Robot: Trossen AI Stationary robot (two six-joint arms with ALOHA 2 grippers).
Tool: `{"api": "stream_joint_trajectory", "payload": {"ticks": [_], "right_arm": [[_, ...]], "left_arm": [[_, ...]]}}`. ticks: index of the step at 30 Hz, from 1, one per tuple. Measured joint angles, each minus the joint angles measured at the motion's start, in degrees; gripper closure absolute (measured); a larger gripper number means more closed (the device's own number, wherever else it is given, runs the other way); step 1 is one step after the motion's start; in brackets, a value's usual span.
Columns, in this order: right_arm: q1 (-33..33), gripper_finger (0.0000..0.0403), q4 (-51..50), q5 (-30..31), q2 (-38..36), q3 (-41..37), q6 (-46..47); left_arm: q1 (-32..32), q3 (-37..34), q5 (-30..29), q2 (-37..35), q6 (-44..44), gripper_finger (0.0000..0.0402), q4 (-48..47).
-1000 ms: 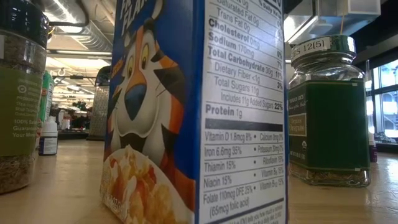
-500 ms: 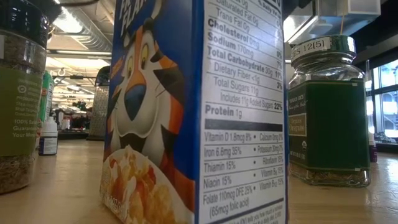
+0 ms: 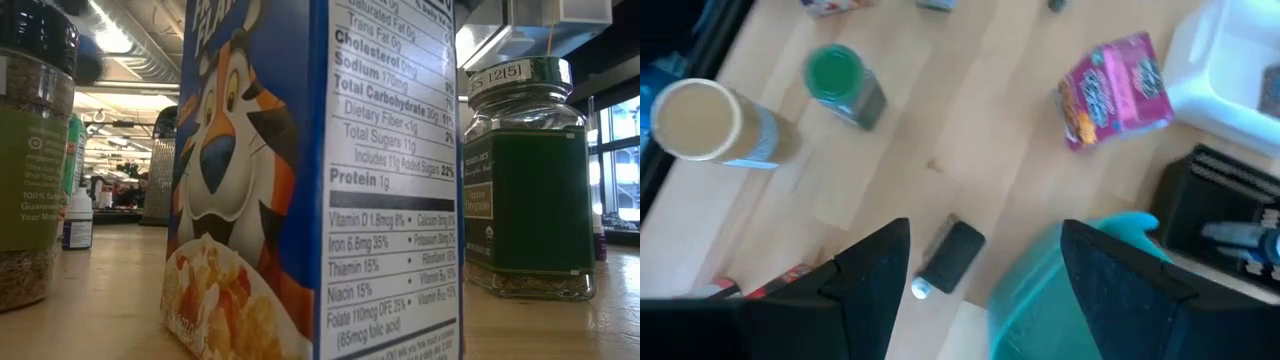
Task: Pick & Place Kitchen Items
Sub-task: Put the large blue food coloring bottle into the black bin
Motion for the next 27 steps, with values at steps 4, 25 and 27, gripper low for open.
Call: {"api": "stream_joint_trajectory", "payload": {"ticks": [4, 25, 27], "right_arm": [[3.0, 0.0139, 1.2, 0.0, 0.0, 0.0, 1.9], [21.2, 0.0139, 21.5, 12.2, 0.0, -13.3, 25.5], [22.3, 0.0139, 22.5, 14.4, 0.0, -13.9, 25.5]], "left_arm": [[4.3, 0.0, 0.1, 0.7, 10.3, 0.0261, 2.3], [39.1, 14.1, 2.0, 7.3, 69.5, 0.0261, 7.0], [41.6, 17.8, 2.0, 10.4, 73.2, 0.0261, 5.6]]}}
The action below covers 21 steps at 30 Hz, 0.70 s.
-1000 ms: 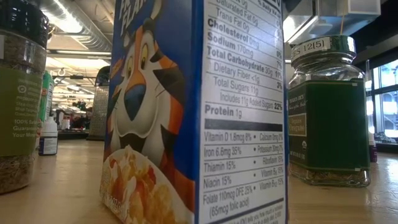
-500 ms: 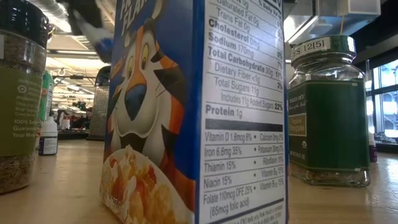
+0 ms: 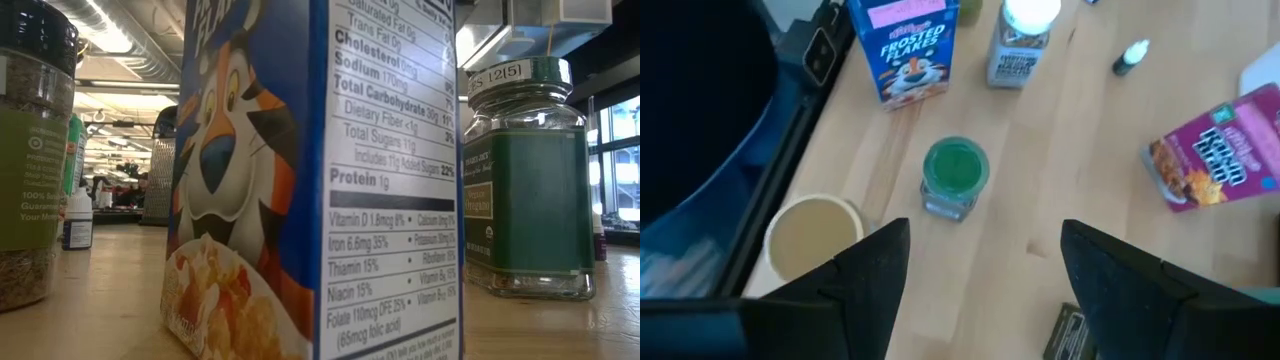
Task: Pick & Place Kitchen Items
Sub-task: Put the large blue food coloring bottle into the black bin
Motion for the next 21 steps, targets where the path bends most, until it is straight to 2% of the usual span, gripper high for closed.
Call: {"api": "stream_joint_trajectory", "payload": {"ticks": [10, 17, 21], "right_arm": [[1.6, 0.0139, 2.6, 1.8, 0.0, -0.9, 1.9], [1.6, 0.0139, 2.9, 2.7, 0.0, -0.9, 1.9], [1.7, 0.0139, 2.8, 3.9, 0.0, -0.9, 1.8]], "left_arm": [[9.9, 21.9, -1.2, 20.0, 15.5, 0.0261, -7.6], [11.4, 37.5, -1.7, 33.8, 22.0, 0.0261, -11.5], [11.2, 42.1, -0.7, 40.4, 25.1, 0.0261, -12.0]]}}
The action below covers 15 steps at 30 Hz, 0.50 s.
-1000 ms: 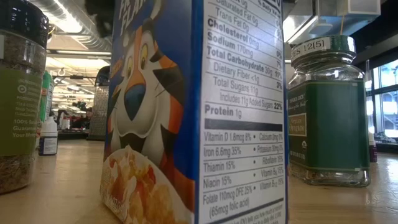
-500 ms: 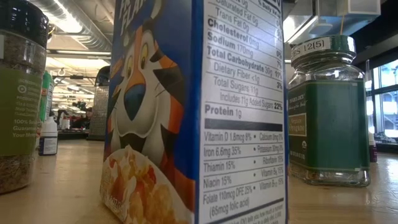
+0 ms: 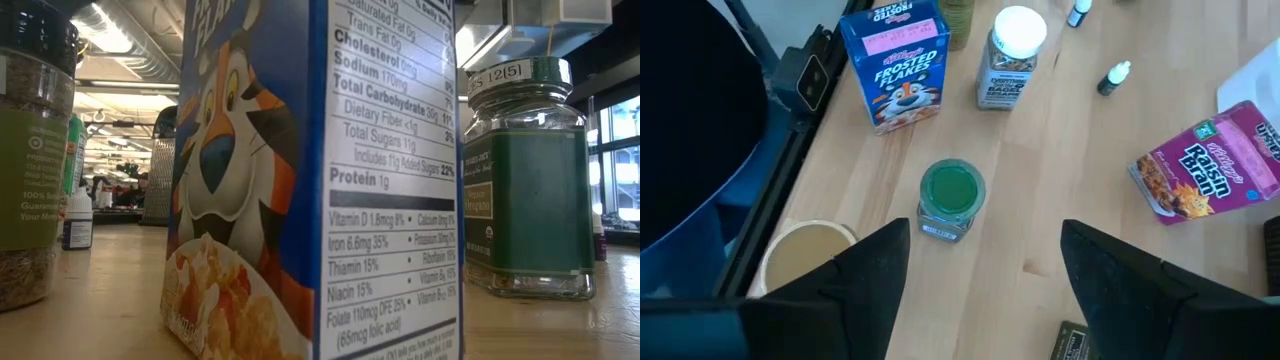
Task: Pick & Place Kitchen Items
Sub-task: Put the large blue food coloring bottle into the black bin
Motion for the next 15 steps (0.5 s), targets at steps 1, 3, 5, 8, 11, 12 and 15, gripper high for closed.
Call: {"api": "stream_joint_trajectory", "payload": {"ticks": [1, 3, 5, 8, 11, 12, 15], "right_arm": [[0.0, 0.0139, 0.0, 0.1, 0.0, 0.0, 0.0], [0.0, 0.0139, 0.0, 0.2, 0.0, 0.0, 0.0], [0.0, 0.0139, 0.0, 0.2, 0.0, 0.0, 0.0], [0.1, 0.0139, 0.0, 0.2, 0.0, 0.0, 0.0], [0.4, 0.0139, -0.4, 0.6, 0.0, 0.0, -0.1], [0.6, 0.0139, -0.8, 1.1, 0.0, 0.0, -0.1], [1.1, 0.0139, -1.8, 2.3, 0.0, 0.0, 0.4]], "left_arm": [[0.0, 0.7, 0.5, 1.6, 0.8, 0.0261, -0.2], [0.0, 1.0, 1.0, 3.8, 2.6, 0.0261, -0.3], [0.0, 1.1, 1.0, 5.8, 4.4, 0.0261, -0.4], [0.4, 1.1, 1.0, 7.9, 5.3, 0.0261, -1.0], [1.0, 1.1, 1.4, 9.2, 5.4, 0.0261, -0.6], [1.2, 1.1, 2.1, 9.6, 5.4, 0.0261, -0.6], [1.8, 1.1, 4.6, 10.9, 5.3, 0.0261, 0.3]]}}
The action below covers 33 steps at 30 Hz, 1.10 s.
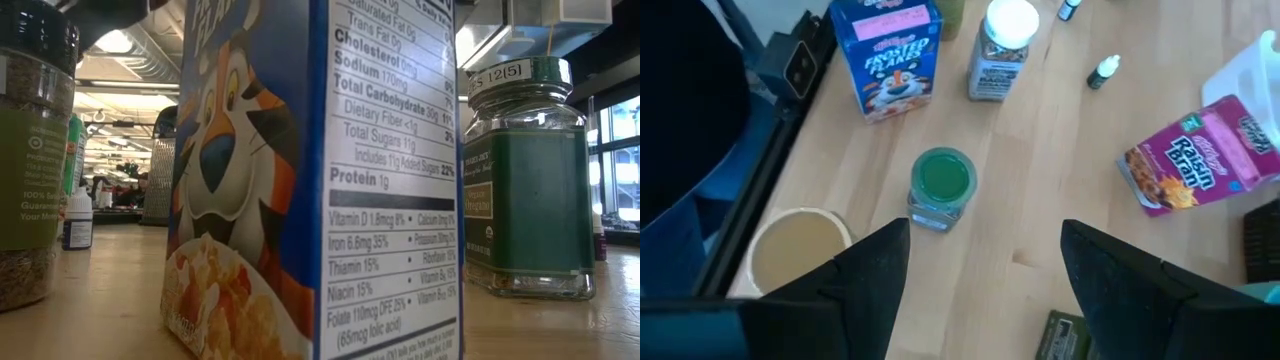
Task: Pick & Place Kitchen Items
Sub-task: Put the large blue food coloring bottle into the black bin
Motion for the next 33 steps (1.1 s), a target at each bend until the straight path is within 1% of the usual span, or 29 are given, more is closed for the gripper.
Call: {"api": "stream_joint_trajectory", "payload": {"ticks": [4, 17, 20, 30, 33], "right_arm": [[0.4, 0.0139, -0.4, 0.9, 0.0, 0.0, 1.1], [0.4, 0.0139, -1.5, 2.0, 0.0, 0.0, 1.2], [0.4, 0.0139, -1.5, 2.0, 0.0, 0.0, 1.2], [0.4, 0.0139, -1.5, 2.0, 0.0, -2.0, 1.2], [0.4, 0.0139, -1.5, 2.0, 0.0, -2.1, 1.2]], "left_arm": [[0.2, 0.0, 1.5, 1.0, 0.0, 0.0261, 0.4], [-0.4, 0.0, 2.5, 2.6, -1.5, 0.0261, 1.2], [-0.5, 0.0, 3.7, 3.4, -2.0, 0.0261, 1.2], [-0.2, 0.0, 3.4, 5.6, -4.1, 0.0261, 3.4], [-0.1, -0.1, 3.4, 6.2, -5.1, 0.0261, 2.8]]}}
